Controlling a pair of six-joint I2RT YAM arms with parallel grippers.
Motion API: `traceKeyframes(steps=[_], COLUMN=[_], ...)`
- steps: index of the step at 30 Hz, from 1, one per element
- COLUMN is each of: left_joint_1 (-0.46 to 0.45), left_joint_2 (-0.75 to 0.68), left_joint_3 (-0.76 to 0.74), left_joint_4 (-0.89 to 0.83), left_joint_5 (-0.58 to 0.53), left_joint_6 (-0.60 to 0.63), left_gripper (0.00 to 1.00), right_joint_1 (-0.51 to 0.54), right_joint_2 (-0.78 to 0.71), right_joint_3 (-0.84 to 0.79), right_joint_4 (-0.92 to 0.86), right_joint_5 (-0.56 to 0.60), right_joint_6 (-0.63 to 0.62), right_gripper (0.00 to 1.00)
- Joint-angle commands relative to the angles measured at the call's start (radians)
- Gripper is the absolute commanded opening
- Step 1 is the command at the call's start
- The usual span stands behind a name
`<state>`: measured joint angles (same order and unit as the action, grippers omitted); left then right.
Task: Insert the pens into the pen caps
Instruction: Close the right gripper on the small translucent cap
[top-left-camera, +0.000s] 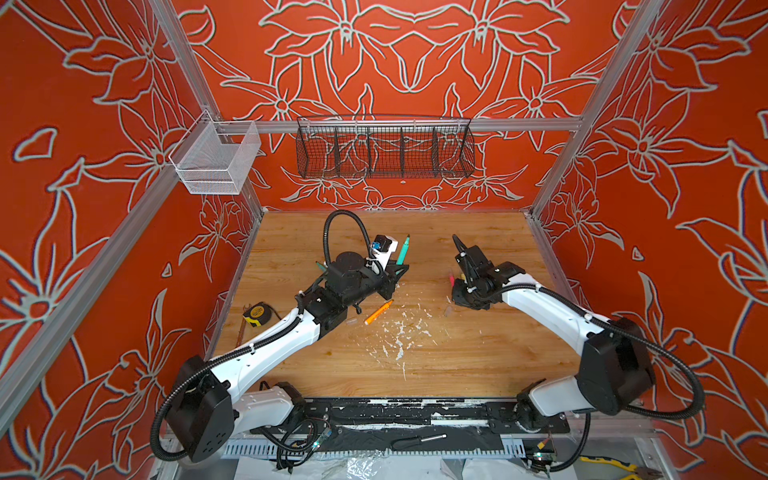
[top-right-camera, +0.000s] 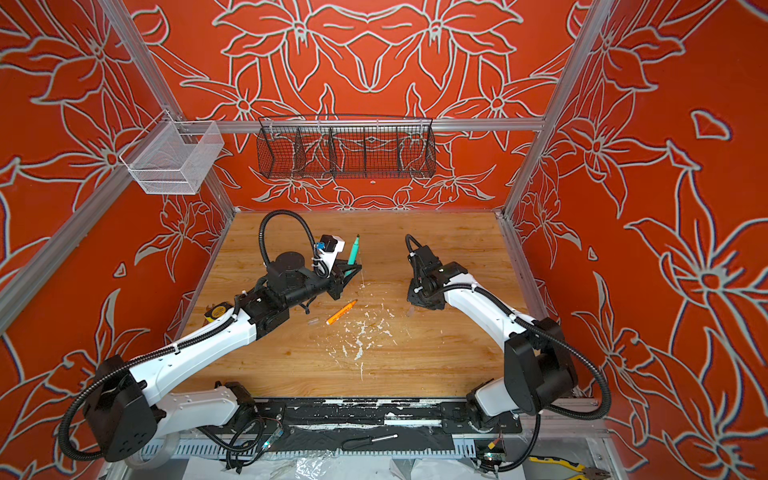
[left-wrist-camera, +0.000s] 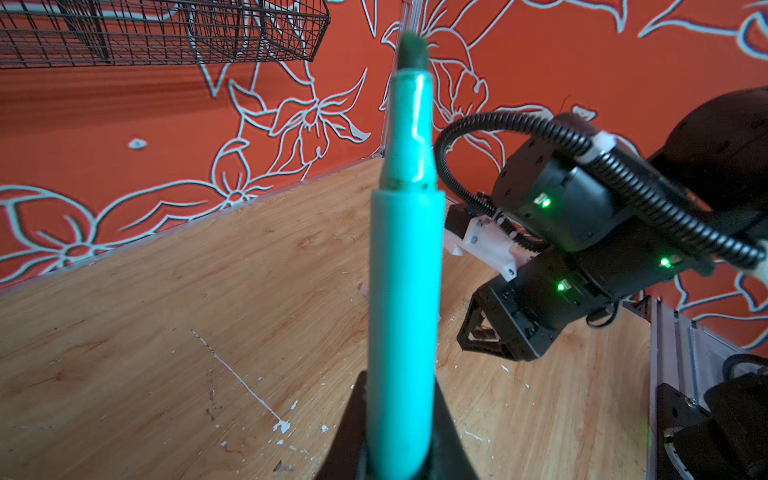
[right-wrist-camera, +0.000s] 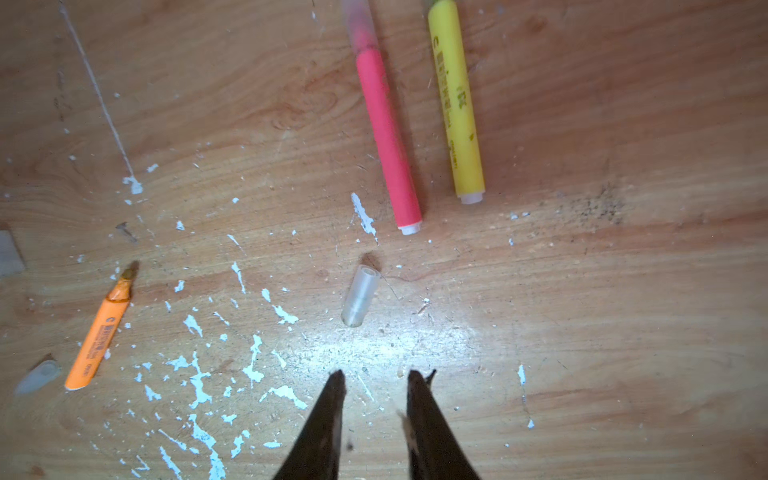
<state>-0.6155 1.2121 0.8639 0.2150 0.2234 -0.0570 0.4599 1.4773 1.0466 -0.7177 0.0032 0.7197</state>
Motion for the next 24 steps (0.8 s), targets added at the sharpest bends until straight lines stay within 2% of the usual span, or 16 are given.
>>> traceKeyframes(steps=[1,14,24], left_joint_1=[-0.005,-0.004,-0.004], left_joint_2=[-0.013,-0.002,0.002], left_joint_3=[0.023,0.025,0.026], left_joint_4=[0.004,-0.002,-0.002], left_joint_5=[-0.009,-0.002,0.006], left_joint_6=[-0.009,-0.005,-0.009], left_gripper=[0.0,0.0,0.0], right_joint_1=[0.003,0.003,0.003], right_joint_2=[0.042,0.247,0.24], right_joint_3=[-0.021,0.015,-0.029], right_joint_4=[0.037,0.122,0.131], right_joint_5=[-0.03,-0.039,-0.037], right_joint_6=[0.054,0.09,0.057], right_gripper=[0.3,0.31,0.3])
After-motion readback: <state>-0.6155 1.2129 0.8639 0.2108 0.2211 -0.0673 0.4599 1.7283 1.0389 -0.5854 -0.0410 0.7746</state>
